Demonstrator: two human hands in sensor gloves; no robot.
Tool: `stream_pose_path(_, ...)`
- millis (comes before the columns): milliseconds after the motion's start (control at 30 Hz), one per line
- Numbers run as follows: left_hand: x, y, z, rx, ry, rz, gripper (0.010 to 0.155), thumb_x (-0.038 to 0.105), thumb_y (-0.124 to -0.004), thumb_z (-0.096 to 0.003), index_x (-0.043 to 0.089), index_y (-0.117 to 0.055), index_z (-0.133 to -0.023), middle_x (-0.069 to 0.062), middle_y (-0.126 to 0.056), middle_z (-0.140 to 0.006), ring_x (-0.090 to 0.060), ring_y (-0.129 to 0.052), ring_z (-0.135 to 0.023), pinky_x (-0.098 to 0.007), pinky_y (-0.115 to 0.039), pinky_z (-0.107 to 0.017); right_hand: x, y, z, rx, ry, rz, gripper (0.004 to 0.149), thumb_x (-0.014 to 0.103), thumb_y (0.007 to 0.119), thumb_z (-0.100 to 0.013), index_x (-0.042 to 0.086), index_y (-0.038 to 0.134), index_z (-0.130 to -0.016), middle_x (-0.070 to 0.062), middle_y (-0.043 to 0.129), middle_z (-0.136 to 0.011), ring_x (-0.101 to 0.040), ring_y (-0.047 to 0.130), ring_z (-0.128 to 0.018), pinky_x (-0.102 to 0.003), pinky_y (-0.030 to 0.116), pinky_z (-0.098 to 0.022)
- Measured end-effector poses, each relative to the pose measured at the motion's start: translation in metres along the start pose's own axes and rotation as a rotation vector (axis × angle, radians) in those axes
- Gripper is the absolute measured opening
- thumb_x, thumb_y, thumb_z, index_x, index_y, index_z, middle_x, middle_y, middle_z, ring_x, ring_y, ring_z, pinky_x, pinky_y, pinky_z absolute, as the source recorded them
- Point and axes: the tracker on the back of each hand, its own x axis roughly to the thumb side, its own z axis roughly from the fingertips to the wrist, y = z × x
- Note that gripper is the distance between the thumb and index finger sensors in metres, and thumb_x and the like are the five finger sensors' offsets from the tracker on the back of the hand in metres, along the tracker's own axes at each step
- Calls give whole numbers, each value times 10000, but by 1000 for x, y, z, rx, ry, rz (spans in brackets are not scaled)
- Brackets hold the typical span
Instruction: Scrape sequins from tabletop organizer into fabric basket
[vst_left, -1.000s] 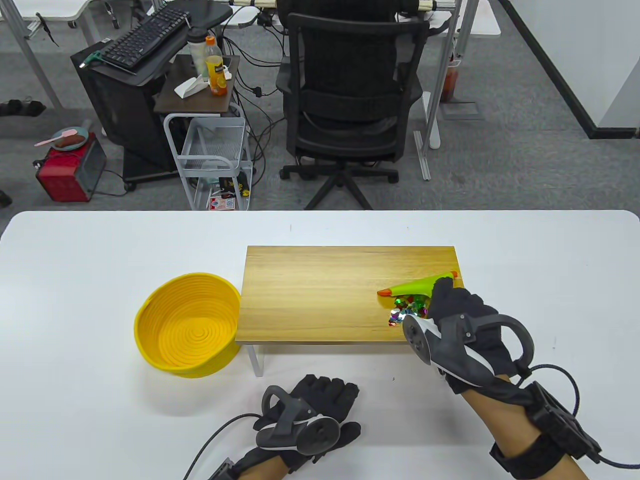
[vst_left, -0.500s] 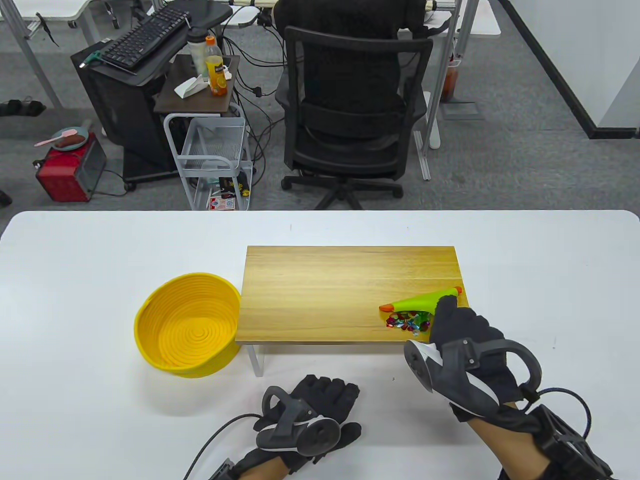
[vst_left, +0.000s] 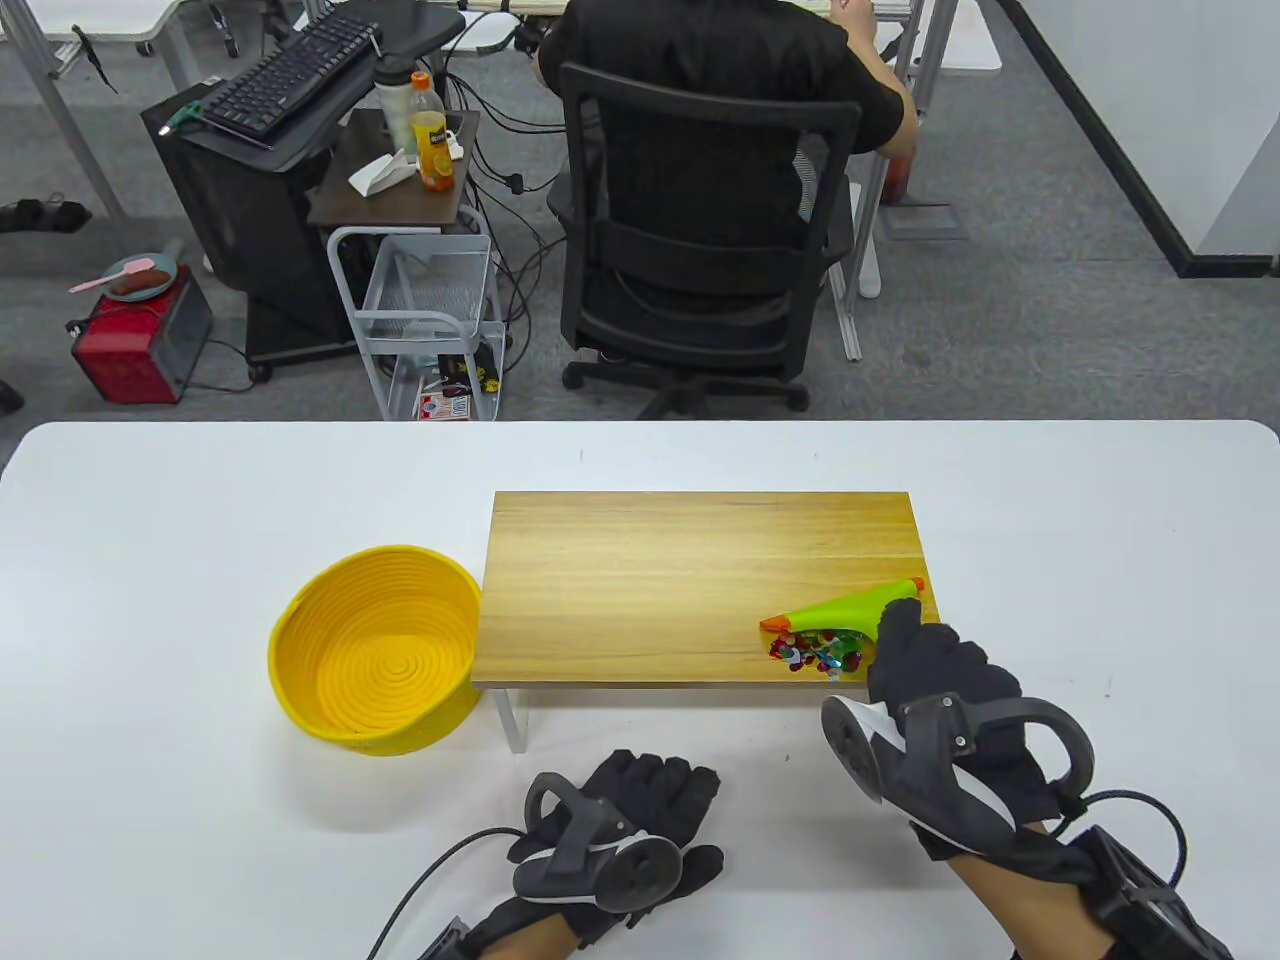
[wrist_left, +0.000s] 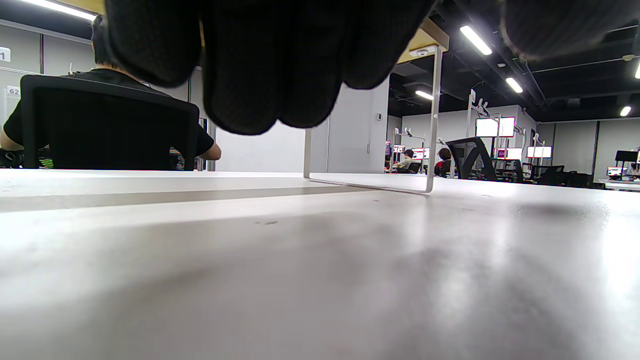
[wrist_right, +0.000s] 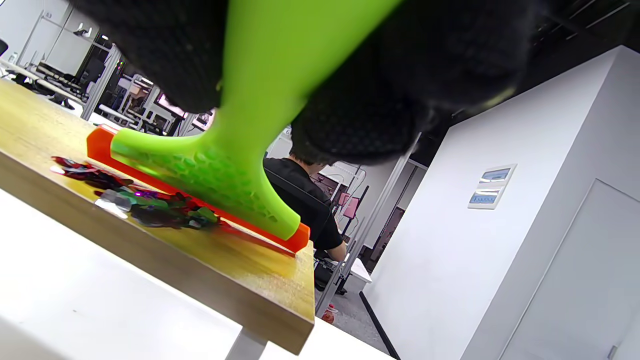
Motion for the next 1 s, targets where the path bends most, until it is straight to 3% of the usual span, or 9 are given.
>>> stream_pose_path(333,-1,0,0,-5,5,0,743,703,-677,-421,169,-717,-935,-149,-863,-921,-380,-930,-748,-615,-742,-593,-21,22,-3,-72,54,-153,608,373,761,-581,42,600,-1065,-212,855,-908,-356,985,-592,-407,876,-410)
stream_pose_path(667,-3,1,0,-5,16,-9,743,702,-678,-420,167,-718,-935,-150,-862,-922,-380,-931,-746,-614,-744,-591,-38,53,11,-177,99,-424,648,385,796,-575,36,568,-1071,-218,829,-913,-341,1009,-574,-390,907,-392)
stream_pose_path(1000,-2,4,-1,-1,23,-30,738,697,-679,-423,170,-716,-938,-149,-862,-922,-383,-928,-750,-618,-744,-587,-58,67,15,-216,136,-476,652,434,796,-581,51,593,-1068,-208,809,-917,-325,975,-579,-375,876,-393)
